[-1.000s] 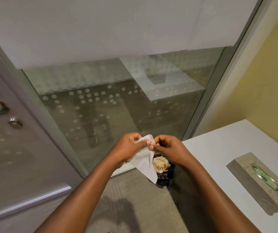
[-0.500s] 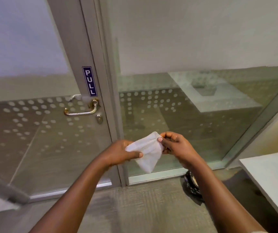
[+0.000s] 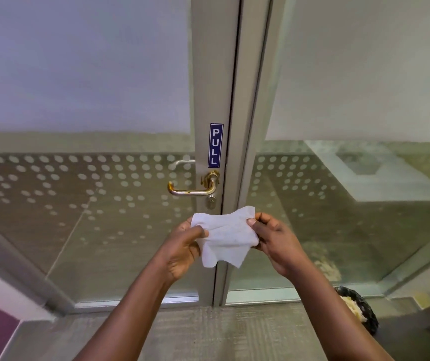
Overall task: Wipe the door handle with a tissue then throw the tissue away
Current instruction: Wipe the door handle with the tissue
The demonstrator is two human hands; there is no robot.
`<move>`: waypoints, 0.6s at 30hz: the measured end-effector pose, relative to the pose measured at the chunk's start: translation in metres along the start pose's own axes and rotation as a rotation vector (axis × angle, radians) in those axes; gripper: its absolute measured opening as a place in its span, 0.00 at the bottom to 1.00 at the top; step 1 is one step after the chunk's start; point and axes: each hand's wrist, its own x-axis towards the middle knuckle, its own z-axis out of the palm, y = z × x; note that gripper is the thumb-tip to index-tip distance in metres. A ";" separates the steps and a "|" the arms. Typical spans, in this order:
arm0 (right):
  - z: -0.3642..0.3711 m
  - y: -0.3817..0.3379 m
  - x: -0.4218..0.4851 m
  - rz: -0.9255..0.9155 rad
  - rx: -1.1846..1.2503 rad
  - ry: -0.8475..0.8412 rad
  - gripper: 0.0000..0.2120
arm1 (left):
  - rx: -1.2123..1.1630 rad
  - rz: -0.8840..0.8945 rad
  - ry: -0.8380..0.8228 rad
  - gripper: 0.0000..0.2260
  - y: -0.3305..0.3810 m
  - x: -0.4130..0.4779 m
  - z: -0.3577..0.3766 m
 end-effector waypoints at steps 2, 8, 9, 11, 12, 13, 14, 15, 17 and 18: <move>0.008 -0.003 0.009 -0.012 0.011 -0.010 0.13 | 0.005 -0.015 0.002 0.19 0.004 0.003 -0.010; 0.014 -0.013 0.036 -0.016 0.086 -0.047 0.07 | -0.005 -0.051 -0.017 0.21 0.020 0.015 -0.032; 0.014 -0.014 0.040 -0.011 0.098 -0.058 0.07 | -0.018 -0.052 -0.012 0.20 0.022 0.018 -0.034; 0.015 -0.016 0.047 0.003 0.138 -0.082 0.07 | -0.048 -0.042 0.008 0.19 0.026 0.021 -0.034; 0.015 -0.017 0.051 0.011 0.168 -0.091 0.08 | -0.069 -0.031 0.029 0.18 0.028 0.023 -0.033; 0.015 -0.019 0.055 0.022 0.198 -0.095 0.09 | -0.092 -0.009 0.048 0.18 0.030 0.025 -0.032; 0.015 -0.020 0.060 0.034 0.229 -0.097 0.10 | -0.114 0.013 0.059 0.18 0.033 0.028 -0.030; 0.015 -0.020 0.065 0.045 0.260 -0.099 0.12 | -0.132 0.036 0.066 0.18 0.034 0.029 -0.029; 0.016 -0.021 0.073 0.074 0.324 -0.106 0.13 | -0.165 0.078 0.077 0.15 0.035 0.032 -0.027; 0.016 -0.021 0.077 0.091 0.358 -0.112 0.13 | -0.193 0.090 0.081 0.15 0.036 0.034 -0.027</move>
